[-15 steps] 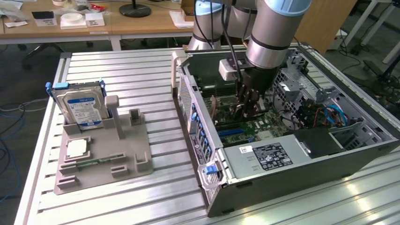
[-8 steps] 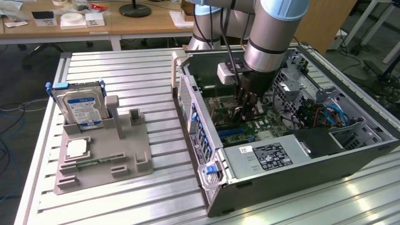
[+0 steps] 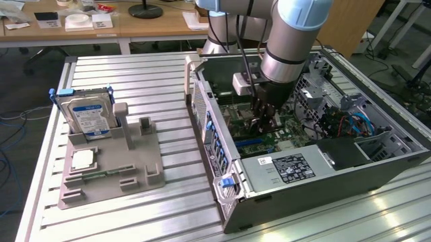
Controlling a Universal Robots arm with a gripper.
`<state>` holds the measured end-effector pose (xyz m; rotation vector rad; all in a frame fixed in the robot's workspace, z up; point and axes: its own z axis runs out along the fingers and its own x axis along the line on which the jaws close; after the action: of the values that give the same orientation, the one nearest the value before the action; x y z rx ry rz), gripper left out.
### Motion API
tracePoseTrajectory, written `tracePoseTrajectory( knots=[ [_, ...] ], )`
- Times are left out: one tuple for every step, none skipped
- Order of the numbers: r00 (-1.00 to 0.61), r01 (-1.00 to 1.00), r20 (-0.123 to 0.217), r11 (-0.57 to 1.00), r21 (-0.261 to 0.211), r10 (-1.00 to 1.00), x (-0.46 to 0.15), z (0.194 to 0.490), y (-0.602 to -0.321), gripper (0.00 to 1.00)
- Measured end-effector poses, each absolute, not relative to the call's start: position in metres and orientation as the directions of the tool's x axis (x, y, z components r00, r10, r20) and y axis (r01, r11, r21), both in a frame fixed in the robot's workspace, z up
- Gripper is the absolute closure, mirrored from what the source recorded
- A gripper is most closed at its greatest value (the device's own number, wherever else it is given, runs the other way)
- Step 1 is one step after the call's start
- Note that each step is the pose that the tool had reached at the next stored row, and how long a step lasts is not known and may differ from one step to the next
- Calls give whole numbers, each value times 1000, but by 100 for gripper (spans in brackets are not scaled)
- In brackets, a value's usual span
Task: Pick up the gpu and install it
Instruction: 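Insert the gpu into the slot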
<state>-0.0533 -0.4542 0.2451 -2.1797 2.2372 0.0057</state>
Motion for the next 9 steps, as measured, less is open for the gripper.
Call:
tracePoseTrajectory(
  knots=[
    [-26, -1000, -15, 26, -10, -1000, -53, 245, -454, 72],
    [-26, -1000, -15, 26, -10, -1000, -54, 244, -454, 72],
    [-26, -1000, -15, 27, -10, -1000, -54, 244, -454, 72],
    [-26, -1000, -15, 26, -10, -1000, -55, 244, -454, 72],
    [-26, -1000, -15, 26, -10, -1000, -55, 244, -454, 72],
    [-26, -1000, -16, 26, -10, -1000, -55, 243, -454, 72],
    [-26, -1000, -15, 26, -10, -1000, -55, 243, -455, 72],
    [-26, -1000, -15, 26, -10, -1000, -55, 242, -455, 72],
    [-26, -1000, -15, 26, -10, -1000, -55, 241, -456, 72]
  ],
)
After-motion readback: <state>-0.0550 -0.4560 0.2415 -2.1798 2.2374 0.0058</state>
